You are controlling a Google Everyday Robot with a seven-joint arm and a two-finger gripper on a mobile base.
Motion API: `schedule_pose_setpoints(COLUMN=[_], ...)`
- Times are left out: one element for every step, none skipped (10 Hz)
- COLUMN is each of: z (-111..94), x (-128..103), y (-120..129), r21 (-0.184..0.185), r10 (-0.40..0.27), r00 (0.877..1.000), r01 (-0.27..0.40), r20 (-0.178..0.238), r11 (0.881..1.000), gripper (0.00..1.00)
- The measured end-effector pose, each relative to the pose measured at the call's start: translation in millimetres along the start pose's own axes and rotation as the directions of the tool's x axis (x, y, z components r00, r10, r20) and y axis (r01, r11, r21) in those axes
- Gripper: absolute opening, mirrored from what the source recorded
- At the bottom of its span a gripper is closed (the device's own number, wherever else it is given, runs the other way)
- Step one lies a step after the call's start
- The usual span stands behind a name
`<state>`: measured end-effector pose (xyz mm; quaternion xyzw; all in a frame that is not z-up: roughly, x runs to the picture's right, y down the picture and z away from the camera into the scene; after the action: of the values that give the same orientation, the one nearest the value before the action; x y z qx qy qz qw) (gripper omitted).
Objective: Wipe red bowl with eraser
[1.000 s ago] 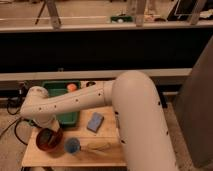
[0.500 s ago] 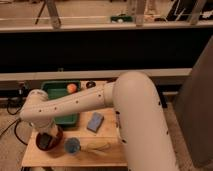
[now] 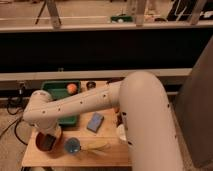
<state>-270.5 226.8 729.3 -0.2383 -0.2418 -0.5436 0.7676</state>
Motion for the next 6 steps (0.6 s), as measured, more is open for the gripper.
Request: schedule_pose_setpoints(z=[-0.8, -1.4, -1.8, -2.0, -1.2, -0.4], x=[6.4, 10.8, 13.2, 15.5, 17.3, 17.3], y=[5.8, 7.4, 7.0, 5.6, 0.6, -4.2], r21=[-0.003, -0.003, -0.002, 0.002, 0.010, 0.015], r10=[0.019, 0.031, 0.036, 0.040, 0.041, 0.033], r00=[1.000, 0.999, 0.999, 0.999, 0.999, 0.999], r01=[-0.019, -0.031, -0.036, -0.040, -0.040, -0.033], r20=[-0.008, -0.015, -0.018, -0.020, -0.022, -0.022], r11=[1.000, 1.000, 0.999, 0.999, 0.999, 0.999], gripper=[0.00, 0.00, 0.00, 0.00, 0.00, 0.00])
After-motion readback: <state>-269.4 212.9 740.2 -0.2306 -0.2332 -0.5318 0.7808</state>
